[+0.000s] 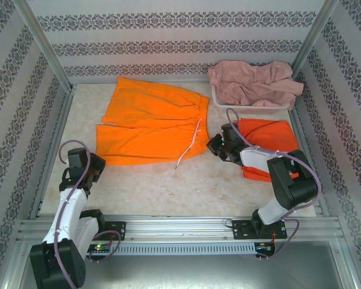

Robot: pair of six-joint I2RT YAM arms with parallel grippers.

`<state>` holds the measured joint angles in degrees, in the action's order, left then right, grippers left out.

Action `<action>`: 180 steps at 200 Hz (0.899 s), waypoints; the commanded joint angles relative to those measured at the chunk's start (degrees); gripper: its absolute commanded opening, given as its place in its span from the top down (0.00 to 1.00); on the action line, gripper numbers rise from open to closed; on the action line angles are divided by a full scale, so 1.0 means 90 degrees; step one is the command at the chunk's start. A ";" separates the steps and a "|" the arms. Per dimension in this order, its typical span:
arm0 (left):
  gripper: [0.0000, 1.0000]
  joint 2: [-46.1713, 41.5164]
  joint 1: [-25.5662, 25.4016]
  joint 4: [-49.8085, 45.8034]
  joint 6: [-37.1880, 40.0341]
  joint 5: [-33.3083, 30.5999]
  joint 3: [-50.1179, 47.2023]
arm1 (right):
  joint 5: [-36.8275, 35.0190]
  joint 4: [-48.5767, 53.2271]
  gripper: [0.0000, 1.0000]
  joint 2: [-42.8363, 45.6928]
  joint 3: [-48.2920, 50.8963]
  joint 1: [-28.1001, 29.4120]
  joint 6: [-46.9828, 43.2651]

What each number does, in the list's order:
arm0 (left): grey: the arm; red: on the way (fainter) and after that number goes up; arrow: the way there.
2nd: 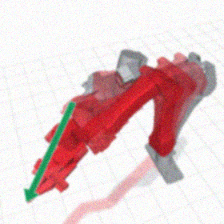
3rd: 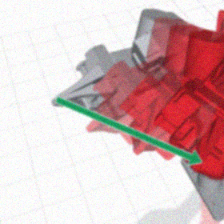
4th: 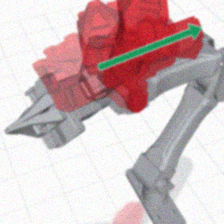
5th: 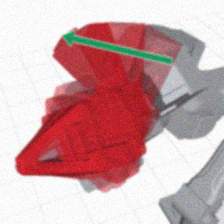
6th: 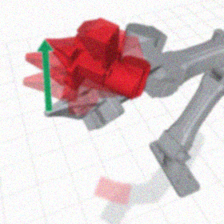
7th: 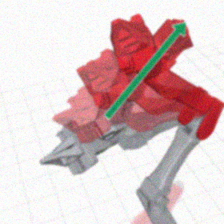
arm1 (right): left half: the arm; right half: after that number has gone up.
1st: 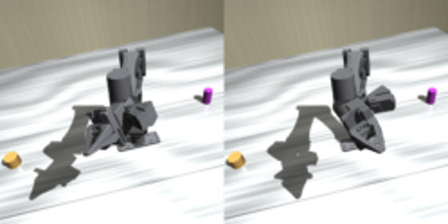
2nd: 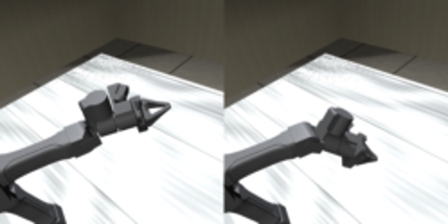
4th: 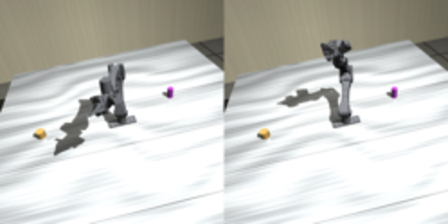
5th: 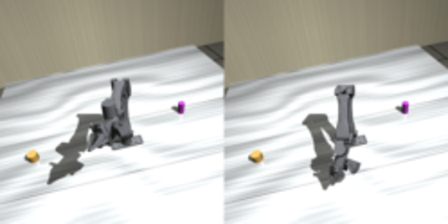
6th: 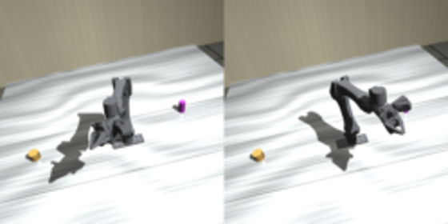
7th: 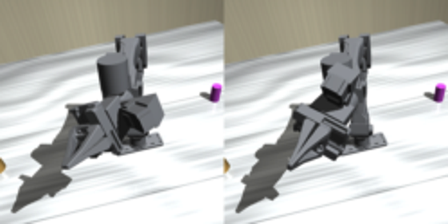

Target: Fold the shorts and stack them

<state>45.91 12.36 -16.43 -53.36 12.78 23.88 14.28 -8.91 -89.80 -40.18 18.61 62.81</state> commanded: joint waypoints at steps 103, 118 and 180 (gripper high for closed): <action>1.00 -0.0785 0.0150 -0.2602 0.1730 -0.1389 0.3888 | 0.0962 0.0771 1.00 0.2406 -0.0768 -0.0279 -0.0194; 1.00 -0.0785 0.0150 -0.2777 0.1911 -0.1446 0.4296 | 0.0992 0.0837 1.00 0.2663 -0.0726 -0.0252 -0.0138; 1.00 -0.0383 0.0144 -0.2836 0.2326 -0.1375 0.4965 | 0.0719 0.1048 1.00 0.3056 -0.0421 -0.0037 0.0058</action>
<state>40.27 12.78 -41.15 -35.59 3.55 67.35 24.01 -1.15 -62.04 -45.47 18.35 62.26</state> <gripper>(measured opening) 0.049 0.051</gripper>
